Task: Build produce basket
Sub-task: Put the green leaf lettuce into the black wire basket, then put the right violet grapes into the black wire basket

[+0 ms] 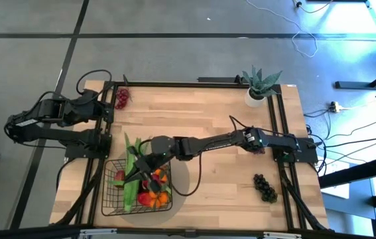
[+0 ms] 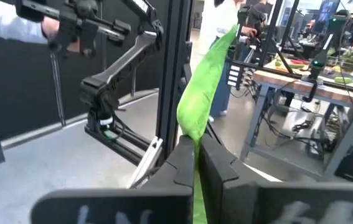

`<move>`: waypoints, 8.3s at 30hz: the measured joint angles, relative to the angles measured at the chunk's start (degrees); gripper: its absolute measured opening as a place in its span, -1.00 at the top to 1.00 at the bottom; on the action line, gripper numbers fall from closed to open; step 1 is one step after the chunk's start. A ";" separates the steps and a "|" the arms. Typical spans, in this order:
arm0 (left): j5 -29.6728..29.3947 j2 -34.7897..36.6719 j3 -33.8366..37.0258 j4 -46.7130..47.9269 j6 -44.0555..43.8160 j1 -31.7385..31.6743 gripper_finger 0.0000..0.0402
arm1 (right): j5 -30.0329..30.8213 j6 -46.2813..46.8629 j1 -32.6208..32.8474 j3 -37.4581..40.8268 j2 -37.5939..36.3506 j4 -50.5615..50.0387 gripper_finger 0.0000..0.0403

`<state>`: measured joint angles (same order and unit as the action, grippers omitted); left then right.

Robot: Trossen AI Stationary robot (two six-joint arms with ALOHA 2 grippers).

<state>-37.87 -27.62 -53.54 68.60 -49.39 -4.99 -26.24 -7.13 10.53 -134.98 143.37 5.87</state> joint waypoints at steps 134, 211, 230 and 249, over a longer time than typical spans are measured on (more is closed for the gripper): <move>42.88 -6.81 2.58 -6.07 30.47 8.20 1.00 | 8.76 -18.95 -10.90 0.02 -4.41 -15.75 0.38; 12.24 -7.76 -6.62 -3.04 13.92 8.17 1.00 | 27.77 48.34 1.52 38.63 -44.94 -96.09 0.38; 12.26 -14.84 -6.62 -3.13 11.98 8.17 1.00 | 26.74 63.78 -15.13 76.06 -53.23 -82.57 0.38; 12.24 -15.51 -6.62 -3.15 10.47 8.17 1.00 | 24.74 63.40 -20.57 88.62 -53.18 -73.31 0.38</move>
<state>-25.63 -43.13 -60.16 65.45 -38.92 3.18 -1.50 56.28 -10.04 -46.36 90.19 -67.44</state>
